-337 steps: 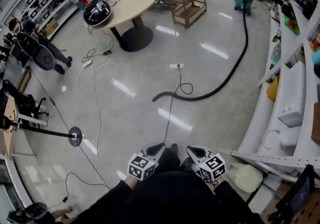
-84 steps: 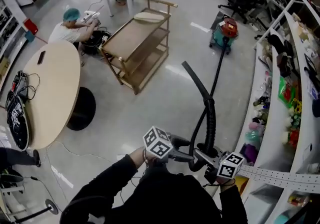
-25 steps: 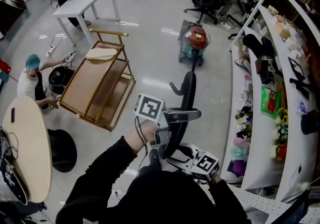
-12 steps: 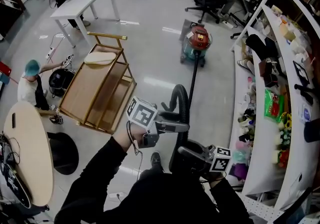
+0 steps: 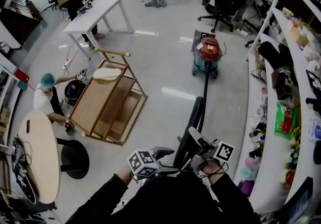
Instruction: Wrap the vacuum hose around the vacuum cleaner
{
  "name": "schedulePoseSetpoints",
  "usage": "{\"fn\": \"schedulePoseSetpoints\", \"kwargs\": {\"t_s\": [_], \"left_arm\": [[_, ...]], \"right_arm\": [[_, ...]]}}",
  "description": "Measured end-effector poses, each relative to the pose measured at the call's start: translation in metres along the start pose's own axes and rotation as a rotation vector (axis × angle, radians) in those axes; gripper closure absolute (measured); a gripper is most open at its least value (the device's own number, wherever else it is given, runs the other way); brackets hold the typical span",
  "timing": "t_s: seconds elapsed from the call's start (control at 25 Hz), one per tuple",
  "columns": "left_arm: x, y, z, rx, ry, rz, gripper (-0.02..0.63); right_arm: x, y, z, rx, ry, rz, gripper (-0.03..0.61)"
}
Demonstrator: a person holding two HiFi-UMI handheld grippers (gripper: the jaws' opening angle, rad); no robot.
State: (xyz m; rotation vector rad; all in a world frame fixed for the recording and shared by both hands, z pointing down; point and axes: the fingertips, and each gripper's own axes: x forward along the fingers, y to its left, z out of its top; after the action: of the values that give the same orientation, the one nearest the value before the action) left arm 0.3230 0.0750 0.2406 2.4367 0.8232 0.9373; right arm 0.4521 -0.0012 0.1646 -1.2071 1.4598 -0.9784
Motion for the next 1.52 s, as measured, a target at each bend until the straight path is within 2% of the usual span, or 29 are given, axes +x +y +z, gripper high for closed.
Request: {"fn": "schedulePoseSetpoints", "kwargs": {"t_s": [0.12,0.24,0.28,0.32,0.36,0.44,0.52,0.64,0.8,0.88,0.92,0.96,1.08,1.12,1.2,1.24,1.32,1.4,1.48,1.52], "left_arm": [[0.046,0.030,0.002,0.111,0.042,0.171,0.244],[0.078,0.055,0.013,0.234,0.080,0.307,0.249],[0.084,0.060,0.021,0.271,0.081,0.335,0.298],[0.087,0.061,0.032,0.299,0.073,0.354,0.390],[0.088,0.060,0.044,0.317,0.056,0.365,0.414],[0.087,0.053,0.071,0.330,0.006,0.366,0.417],[0.082,0.047,0.095,0.336,-0.026,0.366,0.417],[0.070,0.053,0.129,0.282,-0.076,0.350,0.416],[0.061,0.081,0.169,0.208,-0.094,0.320,0.415],[0.061,0.096,0.185,0.173,-0.078,0.293,0.411],[0.062,0.102,0.192,0.155,-0.067,0.264,0.410],[0.063,0.105,0.199,0.142,-0.053,0.222,0.408],[0.068,0.106,0.220,0.160,0.019,0.065,0.400],[0.068,0.106,0.226,0.179,0.052,0.019,0.399],[0.065,0.111,0.238,0.218,0.116,-0.059,0.397],[0.062,0.113,0.243,0.239,0.141,-0.094,0.397],[0.054,0.118,0.253,0.284,0.179,-0.155,0.397],[0.047,0.128,0.261,0.326,0.204,-0.182,0.389],[0.037,0.147,0.268,0.351,0.213,-0.181,0.385],[0.032,0.159,0.271,0.356,0.213,-0.177,0.385]], "right_arm": [[0.002,-0.008,0.045,0.093,-0.046,0.014,0.395],[0.001,-0.005,0.082,0.125,-0.070,0.043,0.396],[0.002,-0.004,0.094,0.122,-0.080,0.053,0.396],[0.002,-0.002,0.107,0.124,-0.094,0.066,0.396],[0.002,0.001,0.120,0.132,-0.108,0.084,0.395],[0.001,0.006,0.144,0.144,-0.127,0.130,0.394],[0.000,0.007,0.161,0.105,-0.122,0.152,0.380],[-0.003,-0.004,0.176,0.034,-0.080,0.133,0.324],[-0.016,-0.024,0.182,-0.060,-0.037,0.073,0.323],[-0.022,-0.039,0.177,-0.217,0.034,-0.013,0.324],[-0.025,-0.049,0.173,-0.361,0.093,-0.079,0.324],[-0.027,-0.059,0.170,-0.556,0.163,-0.154,0.324],[-0.017,-0.071,0.178,-1.275,0.345,-0.355,0.322],[-0.007,-0.068,0.186,-1.466,0.369,-0.400,0.321],[0.017,-0.058,0.206,-1.713,0.381,-0.468,0.283],[0.032,-0.054,0.216,-1.789,0.387,-0.492,0.255],[0.062,-0.051,0.229,-1.878,0.418,-0.514,0.247],[0.087,-0.054,0.242,-1.886,0.446,-0.541,0.250],[0.108,-0.059,0.255,-1.853,0.464,-0.587,0.310],[0.118,-0.063,0.259,-1.845,0.477,-0.614,0.311]]}}
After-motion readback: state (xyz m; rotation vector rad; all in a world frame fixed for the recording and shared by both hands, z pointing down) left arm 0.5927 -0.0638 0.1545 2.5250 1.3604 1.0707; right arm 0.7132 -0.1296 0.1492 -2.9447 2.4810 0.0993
